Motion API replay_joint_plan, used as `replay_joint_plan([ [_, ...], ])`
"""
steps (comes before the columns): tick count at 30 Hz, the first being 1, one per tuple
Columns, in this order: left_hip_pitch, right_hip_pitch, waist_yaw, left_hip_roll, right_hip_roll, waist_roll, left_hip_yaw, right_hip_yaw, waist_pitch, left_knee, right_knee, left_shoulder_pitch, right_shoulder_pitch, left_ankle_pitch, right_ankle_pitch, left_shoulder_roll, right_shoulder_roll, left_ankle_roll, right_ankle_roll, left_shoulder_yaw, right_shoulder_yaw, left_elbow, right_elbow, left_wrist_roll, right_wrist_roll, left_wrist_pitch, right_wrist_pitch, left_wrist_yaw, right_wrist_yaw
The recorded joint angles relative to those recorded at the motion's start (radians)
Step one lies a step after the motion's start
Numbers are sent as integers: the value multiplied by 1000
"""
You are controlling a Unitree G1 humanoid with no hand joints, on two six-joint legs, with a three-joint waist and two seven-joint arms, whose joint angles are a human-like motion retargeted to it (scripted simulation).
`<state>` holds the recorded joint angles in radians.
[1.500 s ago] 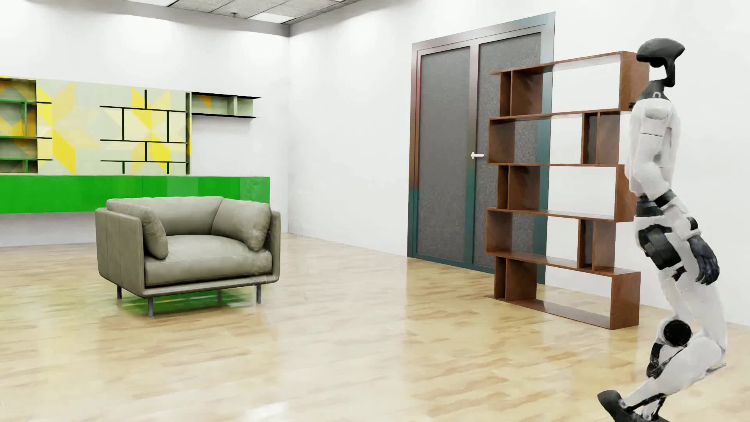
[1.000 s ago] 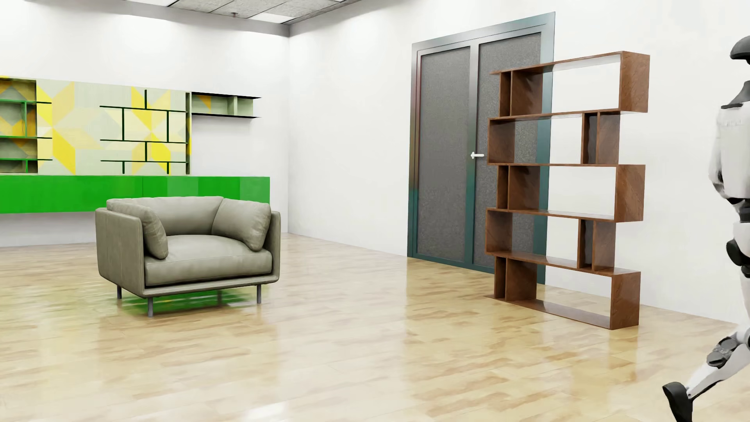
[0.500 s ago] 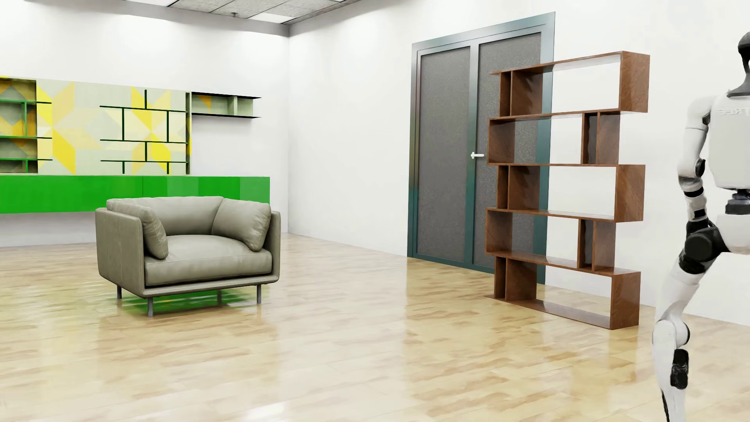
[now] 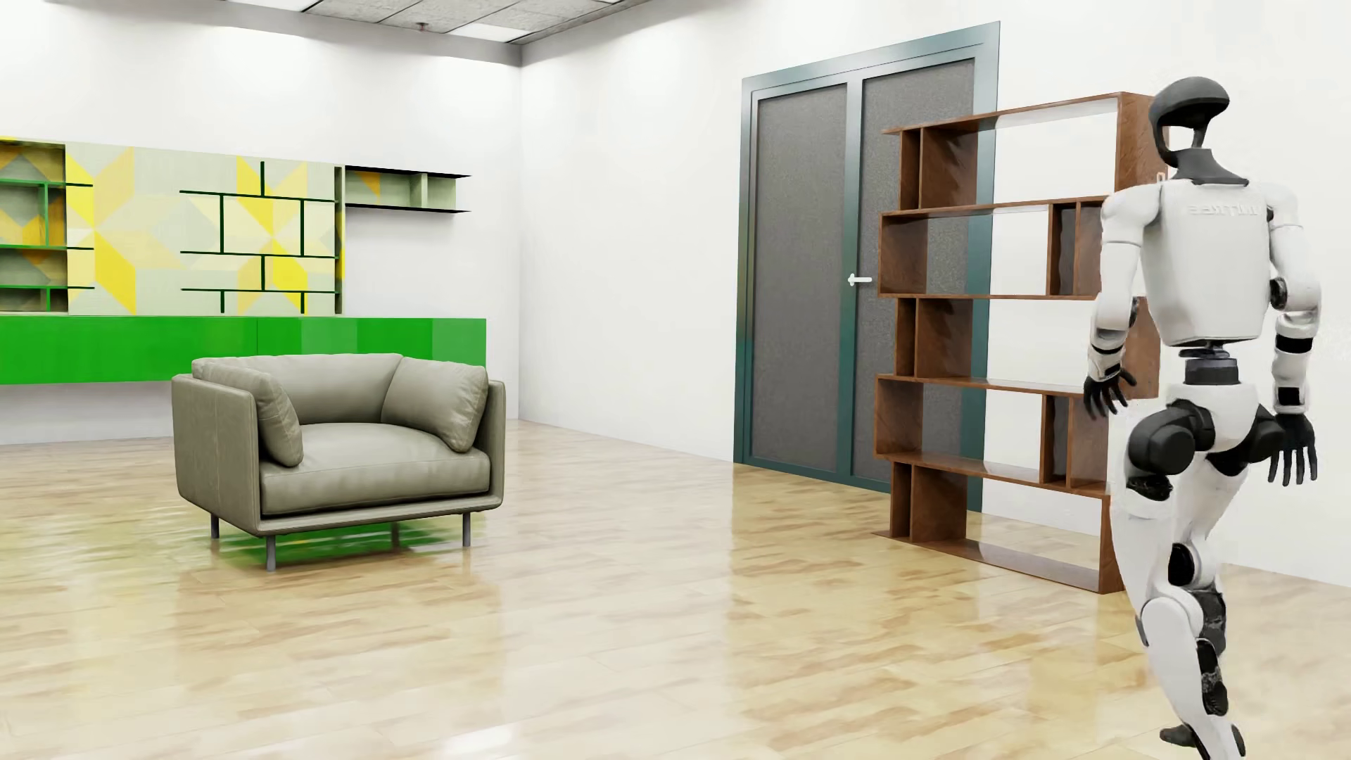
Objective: Move towards dark armchair
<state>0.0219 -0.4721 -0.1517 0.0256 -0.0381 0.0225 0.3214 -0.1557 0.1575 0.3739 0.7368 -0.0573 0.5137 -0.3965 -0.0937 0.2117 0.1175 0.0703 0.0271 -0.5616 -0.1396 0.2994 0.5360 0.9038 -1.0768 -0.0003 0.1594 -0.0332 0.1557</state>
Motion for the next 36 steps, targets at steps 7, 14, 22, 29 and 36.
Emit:
replay_joint_plan([
  [7, 236, -72, 3, -61, 123, 12, -350, 215, 23, -56, -460, 92, -50, 31, 214, -68, -195, 25, -5, 89, 78, -13, 163, 77, -233, 67, 20, 12, 130],
  [14, -156, 161, 49, 106, 69, 76, -293, 10, 39, 878, -221, 232, -312, 365, -19, -87, -299, -13, -65, 368, -21, 345, 247, 59, -307, 288, 15, -19, 28],
  [22, -525, 553, 168, 80, 180, 66, -121, 24, 1, 169, -460, 429, -708, 383, -163, -58, -323, -35, -91, 568, 245, 307, -74, -12, -168, 197, -78, -13, -74],
  [29, -494, 669, 201, -16, 140, 6, -118, 67, 3, 111, -101, 475, -637, 418, -42, -167, -352, 95, -11, 635, 431, 292, -378, 61, 55, 179, -56, -1, -21],
  [36, -156, 152, 147, -49, -106, -59, -89, 46, 16, 141, 549, 343, -386, 127, 118, -179, -217, 32, 10, 575, 294, 247, -43, 119, -84, 112, 107, 25, -102],
])
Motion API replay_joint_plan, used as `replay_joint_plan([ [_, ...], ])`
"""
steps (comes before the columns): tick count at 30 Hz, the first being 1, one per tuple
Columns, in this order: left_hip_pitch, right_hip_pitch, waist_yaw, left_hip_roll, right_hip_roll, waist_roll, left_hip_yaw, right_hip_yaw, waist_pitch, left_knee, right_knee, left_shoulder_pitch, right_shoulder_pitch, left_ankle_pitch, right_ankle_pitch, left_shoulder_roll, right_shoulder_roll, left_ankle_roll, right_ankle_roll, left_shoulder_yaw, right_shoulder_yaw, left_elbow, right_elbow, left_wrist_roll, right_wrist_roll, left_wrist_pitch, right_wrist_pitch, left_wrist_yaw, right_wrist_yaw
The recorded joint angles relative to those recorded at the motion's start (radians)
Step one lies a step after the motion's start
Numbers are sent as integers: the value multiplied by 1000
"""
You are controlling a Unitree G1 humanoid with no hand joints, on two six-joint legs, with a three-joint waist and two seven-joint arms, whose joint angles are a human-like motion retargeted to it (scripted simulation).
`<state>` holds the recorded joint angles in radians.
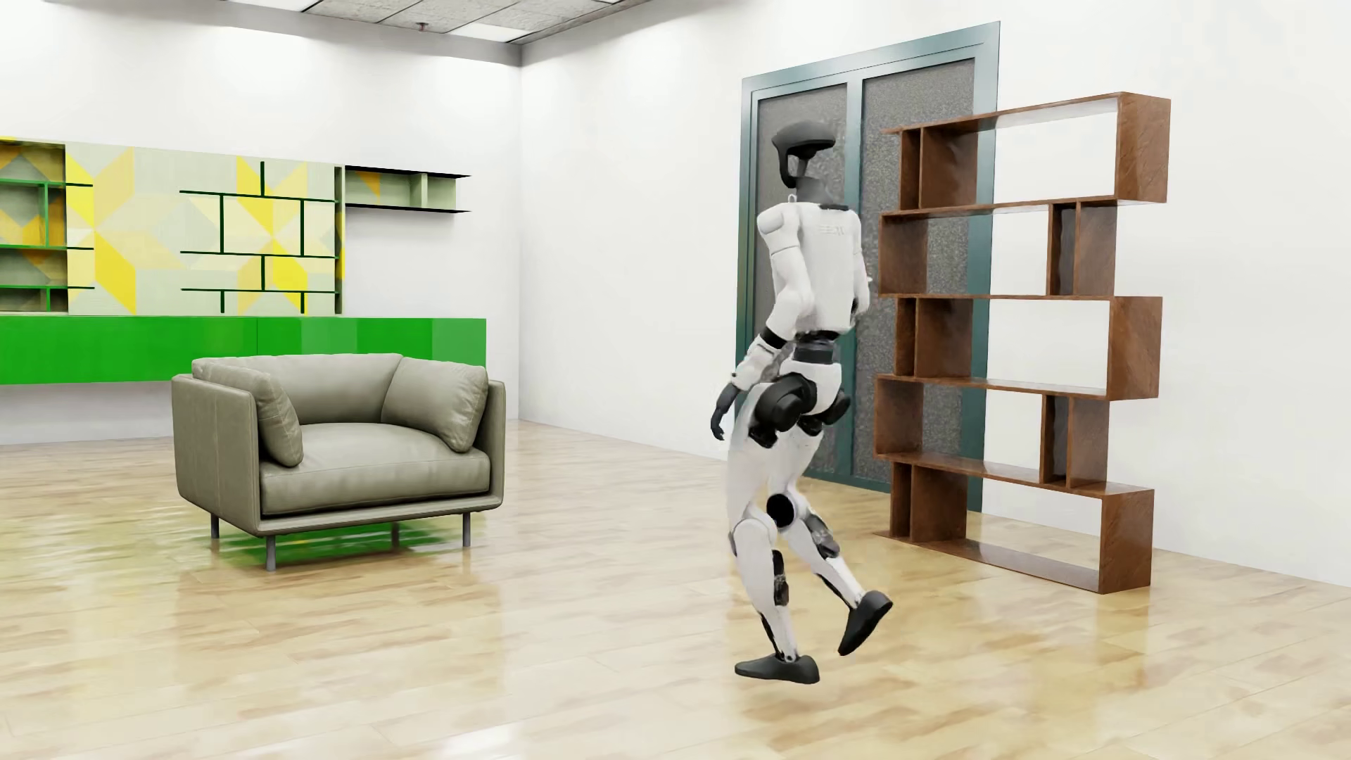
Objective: Move towards dark armchair
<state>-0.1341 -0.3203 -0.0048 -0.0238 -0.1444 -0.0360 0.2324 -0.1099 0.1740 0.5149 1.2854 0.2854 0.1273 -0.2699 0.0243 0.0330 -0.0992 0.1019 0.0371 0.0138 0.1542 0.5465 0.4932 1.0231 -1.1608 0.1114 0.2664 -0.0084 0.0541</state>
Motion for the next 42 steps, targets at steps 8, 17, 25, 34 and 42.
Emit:
replay_joint_plan([
  [8, 349, -103, -71, -35, 45, 6, -41, -205, -18, -169, -1110, -114, 138, -107, 74, 73, -68, -50, 7, -27, -68, -207, 376, -163, -111, -44, 4, 12, 233],
  [17, -18, 99, -39, 262, 187, 111, 51, -96, -6, 740, -883, 2, -71, 231, -88, 45, 40, -21, -99, -25, -145, 201, 320, -79, -208, 148, -81, -122, 115],
  [25, -245, 350, 33, 236, 173, 93, -144, 42, -39, -203, -894, 157, -313, 250, -302, -42, 66, -89, -17, 81, 70, 115, 62, -135, -81, 81, -200, -96, 52],
  [34, -80, 122, -6, 136, -51, 16, -51, 71, -22, 6, -135, 1, -67, 140, -92, -22, 60, -140, 0, 107, -66, 82, 173, -107, 47, 107, 18, -76, -109],
  [42, 108, 283, -21, 89, -90, -7, -80, -226, -49, -130, -879, -107, 161, 84, -152, 72, -15, -141, 52, 177, -33, -144, 431, -253, -130, 44, -37, 5, 257],
])
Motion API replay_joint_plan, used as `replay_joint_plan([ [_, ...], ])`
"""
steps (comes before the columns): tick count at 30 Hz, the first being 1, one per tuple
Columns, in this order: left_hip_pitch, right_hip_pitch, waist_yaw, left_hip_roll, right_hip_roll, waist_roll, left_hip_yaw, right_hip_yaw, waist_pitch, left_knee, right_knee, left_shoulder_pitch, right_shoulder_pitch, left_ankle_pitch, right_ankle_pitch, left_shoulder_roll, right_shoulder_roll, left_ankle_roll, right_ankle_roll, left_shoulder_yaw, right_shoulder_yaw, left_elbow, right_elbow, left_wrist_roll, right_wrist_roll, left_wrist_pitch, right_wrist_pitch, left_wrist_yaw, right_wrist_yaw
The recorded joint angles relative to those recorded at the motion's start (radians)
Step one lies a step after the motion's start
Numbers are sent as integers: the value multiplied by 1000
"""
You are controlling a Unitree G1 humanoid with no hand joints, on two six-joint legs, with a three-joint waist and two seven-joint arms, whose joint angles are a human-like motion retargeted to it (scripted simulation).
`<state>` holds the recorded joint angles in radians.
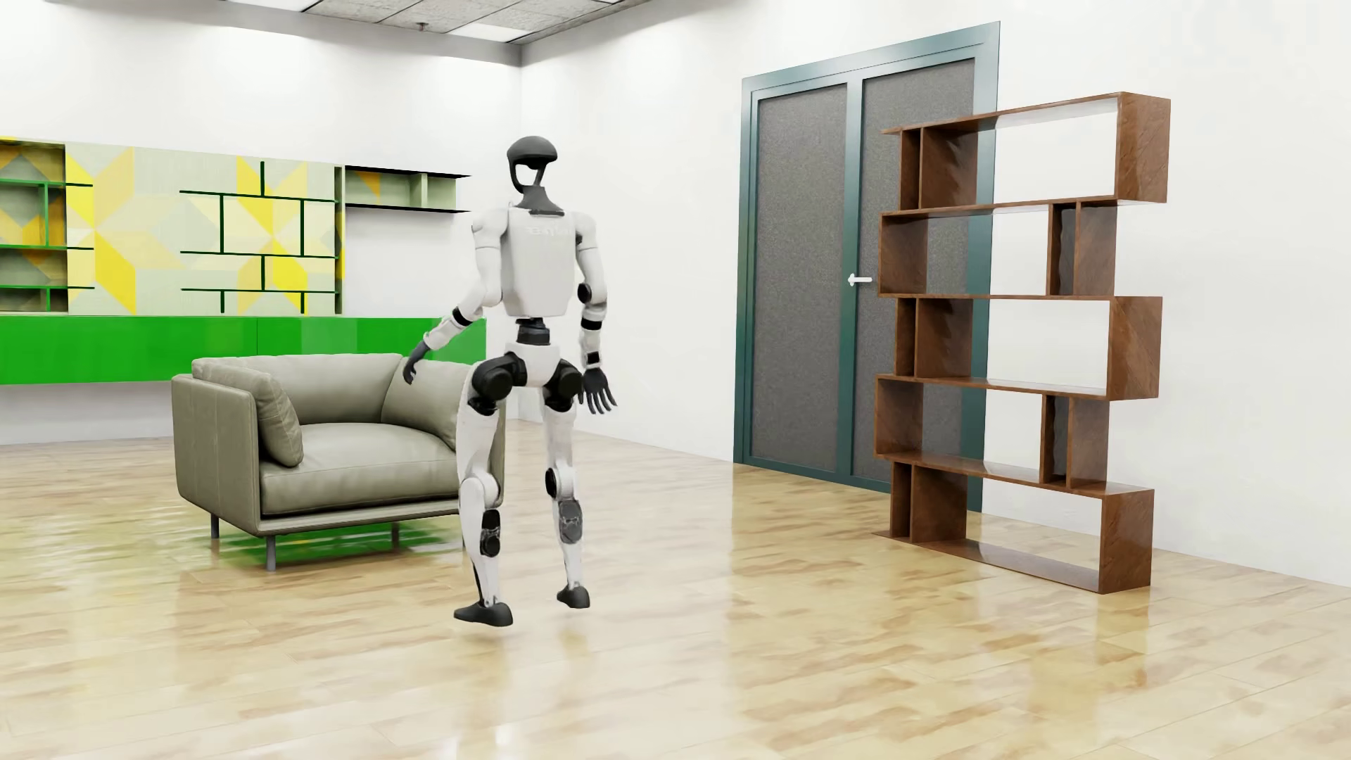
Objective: Move towards dark armchair
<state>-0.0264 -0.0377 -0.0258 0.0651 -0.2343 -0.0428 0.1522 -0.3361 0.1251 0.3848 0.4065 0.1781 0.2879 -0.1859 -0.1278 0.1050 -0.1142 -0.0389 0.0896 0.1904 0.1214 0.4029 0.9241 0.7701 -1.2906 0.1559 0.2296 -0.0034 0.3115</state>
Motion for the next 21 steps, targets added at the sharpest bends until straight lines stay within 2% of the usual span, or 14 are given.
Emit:
replay_joint_plan([
  [2, 52, 45, -2, 16, 30, 6, 19, 2, -10, -61, -65, 20, 2, 12, 17, -33, 15, -6, 8, 25, -58, 31, -37, -17, -23, 16, -11, 69, 6],
  [4, 92, 79, -7, 35, 61, 13, 40, 11, -22, -110, -123, 44, -9, 15, 31, -63, 53, -12, 8, 24, -159, 105, -107, -15, 16, 35, 1, 68, -77],
  [6, 113, 98, -12, 50, 84, 20, 59, 25, -28, -127, -160, 60, -35, 9, 39, -69, 92, -17, 9, -11, -238, 218, -178, 36, 72, 60, 7, -8, -183],
  [8, 119, 95, -15, 63, 96, 26, 82, 47, -26, -117, -158, 67, -75, -5, 38, -61, 115, -19, 10, -71, -262, 333, -236, 130, 104, 91, -6, -115, -244],
  [10, 119, 73, -14, 72, 103, 31, 109, 75, -21, -108, -137, 83, -109, -14, 32, -65, 112, -18, 11, -98, -237, 394, -298, 207, 116, 97, -46, -185, -248],
  [11, 119, 61, -12, 76, 107, 33, 122, 89, -17, -110, -130, 93, -119, -17, 32, -73, 105, -19, 11, -88, -218, 401, -332, 219, 121, 93, -68, -190, -242],
  [13, 113, 37, -8, 79, 111, 34, 140, 107, -10, -118, -120, 113, -122, -19, 32, -92, 93, -17, 11, -52, -193, 388, -391, 211, 139, 77, -101, -157, -234],
  [15, 95, 11, -4, 78, 110, 33, 146, 115, -2, -120, -110, 114, -112, -19, 32, -102, 85, -15, 12, -25, -183, 368, -418, 191, 149, 65, -100, -122, -232],
  [17, 72, -16, -1, 74, 105, 31, 147, 118, 6, -116, -98, 94, -100, -18, 32, -100, 80, -11, 12, -24, -179, 351, -401, 186, 146, 60, -79, -96, -237],
  [19, 49, -46, 0, 74, 103, 29, 153, 126, 14, -108, -86, 59, -93, -18, 34, -93, 76, -10, 8, -34, -173, 341, -346, 183, 119, 60, -47, -74, -258],
  [21, 22, -81, -1, 82, 108, 27, 167, 141, 22, -89, -68, 16, -82, -22, 30, -83, 79, -14, -1, -55, -180, 345, -284, 187, 92, 64, -8, -53, -348],
])
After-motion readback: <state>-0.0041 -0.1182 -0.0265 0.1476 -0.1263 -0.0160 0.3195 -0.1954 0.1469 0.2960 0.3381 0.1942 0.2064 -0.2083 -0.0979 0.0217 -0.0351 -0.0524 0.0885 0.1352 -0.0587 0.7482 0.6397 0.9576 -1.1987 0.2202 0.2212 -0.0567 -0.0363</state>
